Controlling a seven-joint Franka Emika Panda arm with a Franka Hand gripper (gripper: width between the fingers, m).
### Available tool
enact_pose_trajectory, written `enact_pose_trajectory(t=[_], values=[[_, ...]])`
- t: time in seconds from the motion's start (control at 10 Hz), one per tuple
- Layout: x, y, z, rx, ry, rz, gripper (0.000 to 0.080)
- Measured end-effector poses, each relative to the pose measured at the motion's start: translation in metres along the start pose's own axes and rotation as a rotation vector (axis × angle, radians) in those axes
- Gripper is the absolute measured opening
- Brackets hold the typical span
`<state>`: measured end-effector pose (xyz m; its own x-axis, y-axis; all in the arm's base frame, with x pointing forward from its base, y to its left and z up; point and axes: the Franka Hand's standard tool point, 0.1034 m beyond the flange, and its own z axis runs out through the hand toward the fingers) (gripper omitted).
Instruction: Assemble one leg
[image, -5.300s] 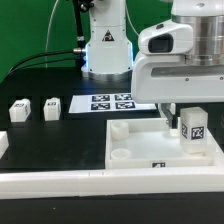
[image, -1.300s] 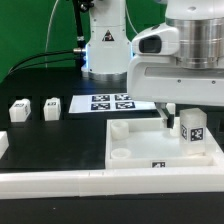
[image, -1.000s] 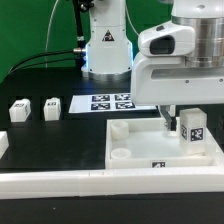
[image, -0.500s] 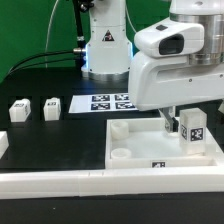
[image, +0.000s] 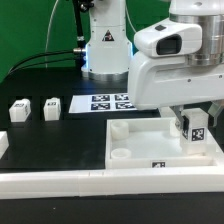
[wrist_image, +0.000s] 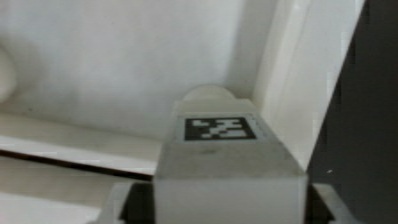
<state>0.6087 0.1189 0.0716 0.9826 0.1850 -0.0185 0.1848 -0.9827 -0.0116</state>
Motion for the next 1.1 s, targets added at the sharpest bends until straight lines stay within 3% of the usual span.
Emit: enact_pose_trajectory(t=[0.2, 0.8, 1.0, 1.1], values=[[0.0, 0.0, 0.0, 0.003, 0.0, 0.063, 0.029], [0.0001, 0.0028, 0.0006, 0.011, 0.006, 0.745, 0.0291], [-0.0008, 0.0054, 0.0015, 0.04, -0.007, 1.041, 0.0291], [-0.0009, 0.0054, 0.0016, 0.042, -0.01, 1.16, 0.0291]])
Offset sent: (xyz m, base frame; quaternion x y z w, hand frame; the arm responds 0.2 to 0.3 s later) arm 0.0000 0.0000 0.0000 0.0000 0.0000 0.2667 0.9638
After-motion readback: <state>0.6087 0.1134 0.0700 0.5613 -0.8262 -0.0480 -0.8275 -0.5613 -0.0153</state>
